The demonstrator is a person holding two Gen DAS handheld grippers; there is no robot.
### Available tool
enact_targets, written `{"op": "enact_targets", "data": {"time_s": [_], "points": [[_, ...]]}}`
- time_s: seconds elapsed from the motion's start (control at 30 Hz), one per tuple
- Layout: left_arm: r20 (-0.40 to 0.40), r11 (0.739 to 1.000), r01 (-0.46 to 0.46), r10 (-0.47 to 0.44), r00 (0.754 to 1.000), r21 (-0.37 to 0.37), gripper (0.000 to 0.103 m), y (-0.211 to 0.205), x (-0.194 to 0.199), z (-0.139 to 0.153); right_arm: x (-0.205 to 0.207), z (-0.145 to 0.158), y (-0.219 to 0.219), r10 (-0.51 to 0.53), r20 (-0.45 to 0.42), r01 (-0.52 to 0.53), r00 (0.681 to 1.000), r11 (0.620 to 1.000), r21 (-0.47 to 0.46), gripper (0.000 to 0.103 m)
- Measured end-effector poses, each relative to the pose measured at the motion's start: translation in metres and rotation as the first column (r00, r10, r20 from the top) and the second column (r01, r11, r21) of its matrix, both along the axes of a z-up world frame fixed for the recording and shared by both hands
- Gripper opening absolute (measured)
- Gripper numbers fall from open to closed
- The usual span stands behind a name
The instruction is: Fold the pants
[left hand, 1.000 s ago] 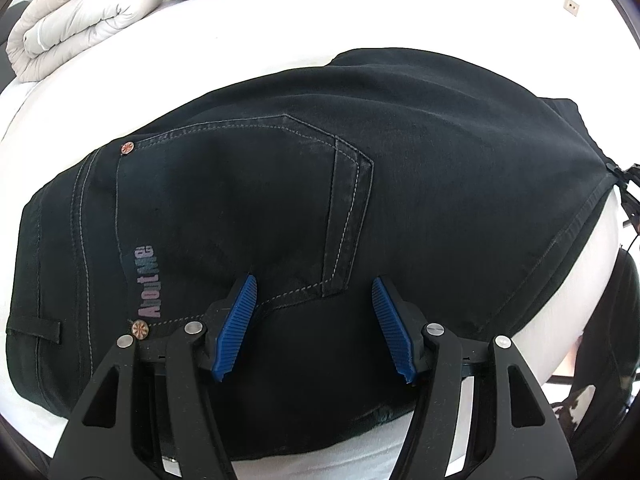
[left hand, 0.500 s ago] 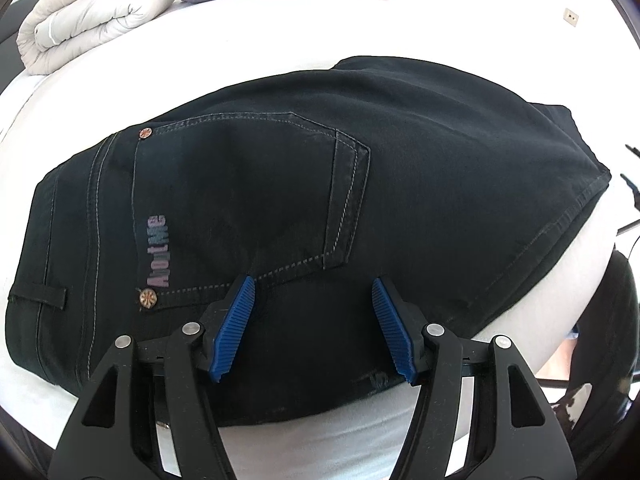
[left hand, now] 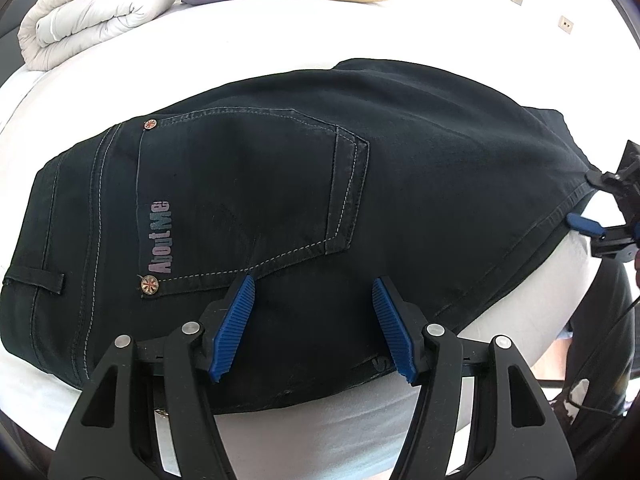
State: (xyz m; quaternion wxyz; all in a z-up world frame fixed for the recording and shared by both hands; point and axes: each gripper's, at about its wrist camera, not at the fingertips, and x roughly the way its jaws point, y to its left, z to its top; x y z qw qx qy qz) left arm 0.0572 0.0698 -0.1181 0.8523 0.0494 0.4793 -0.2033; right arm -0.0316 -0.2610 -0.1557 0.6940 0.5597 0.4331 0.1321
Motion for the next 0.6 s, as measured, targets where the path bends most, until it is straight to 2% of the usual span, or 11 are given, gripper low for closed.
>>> {"op": "enact_targets", "data": {"time_s": [0.37, 0.43, 0.5, 0.6], "points": [[0.004, 1.0, 0.001, -0.001, 1.0, -0.006, 0.06, 0.005, -0.001, -0.003, 0.015, -0.013, 0.019, 0.035, -0.052, -0.034, 0.998, 0.999, 0.031, 0.049], [0.004, 1.0, 0.001, -0.001, 1.0, -0.008, 0.06, 0.005, -0.002, -0.003, 0.026, -0.02, 0.024, 0.035, -0.055, -0.032, 0.998, 0.998, 0.051, 0.035], [0.003, 1.0, 0.004, -0.004, 1.0, -0.008, 0.06, 0.002, 0.0, -0.004, 0.032, -0.029, 0.026, 0.039, -0.065, -0.036, 0.997, 0.998, 0.055, 0.005], [0.0, 1.0, 0.012, -0.012, 1.0, -0.007, 0.06, 0.001, -0.001, -0.004, 0.027, -0.033, 0.028, 0.039, -0.044, -0.038, 0.998, 0.999, 0.02, 0.001]]}}
